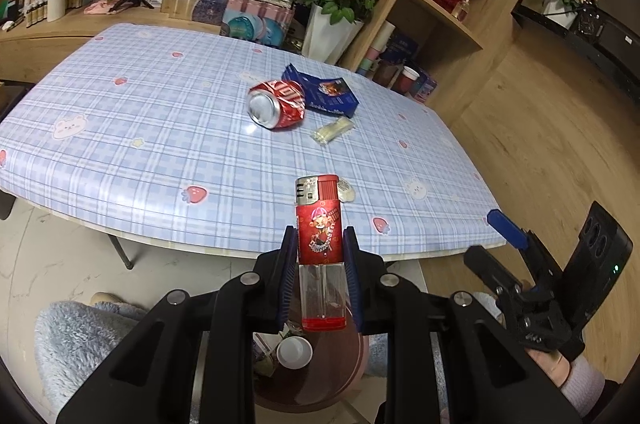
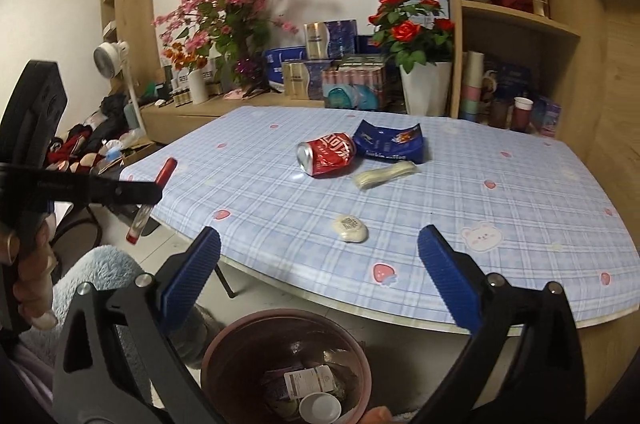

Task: Collect trash
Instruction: 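Lower the red lighter over the bin and open the left gripper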

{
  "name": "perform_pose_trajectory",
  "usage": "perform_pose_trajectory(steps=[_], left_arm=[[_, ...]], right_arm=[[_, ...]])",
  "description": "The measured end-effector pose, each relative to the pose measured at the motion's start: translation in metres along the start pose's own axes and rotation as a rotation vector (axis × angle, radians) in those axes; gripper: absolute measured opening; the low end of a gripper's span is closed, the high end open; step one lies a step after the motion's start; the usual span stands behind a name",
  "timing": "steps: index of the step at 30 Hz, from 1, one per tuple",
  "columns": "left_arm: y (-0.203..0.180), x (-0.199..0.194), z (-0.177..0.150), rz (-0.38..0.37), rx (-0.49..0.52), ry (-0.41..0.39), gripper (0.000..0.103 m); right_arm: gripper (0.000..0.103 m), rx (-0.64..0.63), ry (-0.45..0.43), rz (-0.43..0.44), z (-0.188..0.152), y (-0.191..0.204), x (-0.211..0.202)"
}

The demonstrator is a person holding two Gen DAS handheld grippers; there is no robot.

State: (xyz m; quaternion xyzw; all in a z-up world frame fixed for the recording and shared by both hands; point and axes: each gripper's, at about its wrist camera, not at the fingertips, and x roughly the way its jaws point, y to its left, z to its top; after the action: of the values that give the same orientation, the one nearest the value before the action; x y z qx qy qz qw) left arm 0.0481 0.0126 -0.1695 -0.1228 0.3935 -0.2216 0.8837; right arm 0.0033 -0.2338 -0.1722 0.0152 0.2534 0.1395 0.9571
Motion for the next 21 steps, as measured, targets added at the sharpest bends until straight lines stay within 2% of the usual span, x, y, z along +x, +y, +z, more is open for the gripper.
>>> perform_pose_trajectory(steps=[7, 12, 17, 18, 20, 21], left_arm=[[-0.015, 0.016, -0.008, -0.053, 0.046, 0.057, 0.023], [-0.034, 0.020, -0.014, -0.110, 0.108, 0.063, 0.023], [-0.042, 0.025, -0.016, -0.104, 0.140, 0.068, 0.023], [-0.041, 0.026, -0.016, -0.104, 0.132, 0.070, 0.025], [-0.038, 0.026, -0.014, -0.087, 0.122, 0.062, 0.041], [-0.035, 0.024, -0.014, -0.071, 0.114, 0.047, 0.058]], right_arm=[[0.097, 0.050, 0.015, -0.022, -0.006, -0.013, 0.005], [0.097, 0.063, 0.017, -0.037, -0.009, -0.019, 0.005], [0.097, 0.083, 0.024, -0.036, -0.012, -0.023, 0.006], [0.097, 0.084, 0.026, -0.037, -0.013, -0.024, 0.007], [0.097, 0.086, 0.030, -0.041, -0.013, -0.025, 0.007], [0.097, 0.087, 0.033, -0.044, -0.014, -0.026, 0.008]])
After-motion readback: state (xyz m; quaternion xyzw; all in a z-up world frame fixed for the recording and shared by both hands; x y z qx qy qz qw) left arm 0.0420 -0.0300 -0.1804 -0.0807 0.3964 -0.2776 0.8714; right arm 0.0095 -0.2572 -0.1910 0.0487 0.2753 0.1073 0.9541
